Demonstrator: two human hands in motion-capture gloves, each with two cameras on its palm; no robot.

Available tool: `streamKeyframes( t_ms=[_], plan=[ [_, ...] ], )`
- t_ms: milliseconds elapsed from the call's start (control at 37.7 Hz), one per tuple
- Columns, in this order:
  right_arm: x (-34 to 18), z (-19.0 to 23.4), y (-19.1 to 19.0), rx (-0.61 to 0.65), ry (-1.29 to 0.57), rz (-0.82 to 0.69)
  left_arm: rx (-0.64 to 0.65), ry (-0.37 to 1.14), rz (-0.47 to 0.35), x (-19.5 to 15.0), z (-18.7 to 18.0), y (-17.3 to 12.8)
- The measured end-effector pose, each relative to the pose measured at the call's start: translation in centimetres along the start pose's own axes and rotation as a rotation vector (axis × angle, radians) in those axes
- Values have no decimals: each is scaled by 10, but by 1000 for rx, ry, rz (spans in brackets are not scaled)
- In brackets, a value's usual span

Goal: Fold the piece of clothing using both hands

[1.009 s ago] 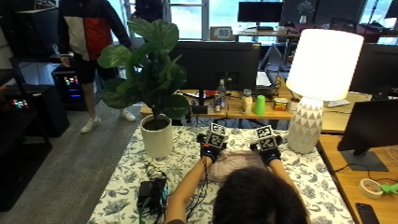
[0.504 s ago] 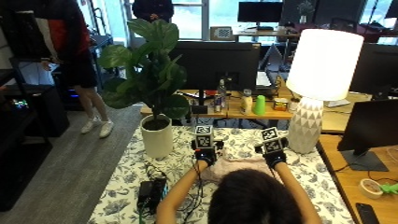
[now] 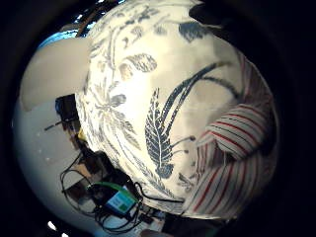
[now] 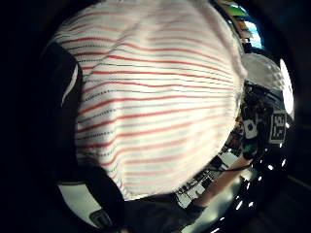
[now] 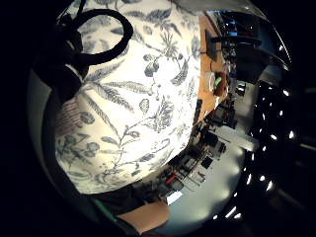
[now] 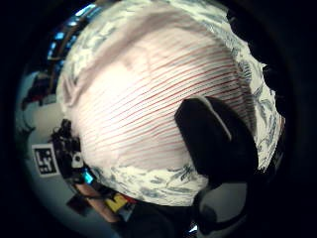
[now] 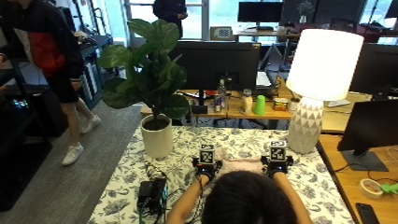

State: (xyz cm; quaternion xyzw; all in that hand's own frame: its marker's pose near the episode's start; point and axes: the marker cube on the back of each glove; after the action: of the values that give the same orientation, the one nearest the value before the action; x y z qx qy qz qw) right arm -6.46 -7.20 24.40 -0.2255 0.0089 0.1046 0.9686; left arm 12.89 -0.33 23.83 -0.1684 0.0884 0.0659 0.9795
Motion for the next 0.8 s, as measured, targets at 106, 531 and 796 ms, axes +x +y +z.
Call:
streamKeyframes(
  t_ms=[106,531,796],
  plan=[
    [-6,10,-9,53,-32,-80,-42,-11,-34,-2,10,2],
    [-21,18,-24,376,-177,95,84,-42,-36,-1,13,-5],
    [-15,12,-12,226,-246,128,-45,-82,-59,0,3,5]
  ],
)
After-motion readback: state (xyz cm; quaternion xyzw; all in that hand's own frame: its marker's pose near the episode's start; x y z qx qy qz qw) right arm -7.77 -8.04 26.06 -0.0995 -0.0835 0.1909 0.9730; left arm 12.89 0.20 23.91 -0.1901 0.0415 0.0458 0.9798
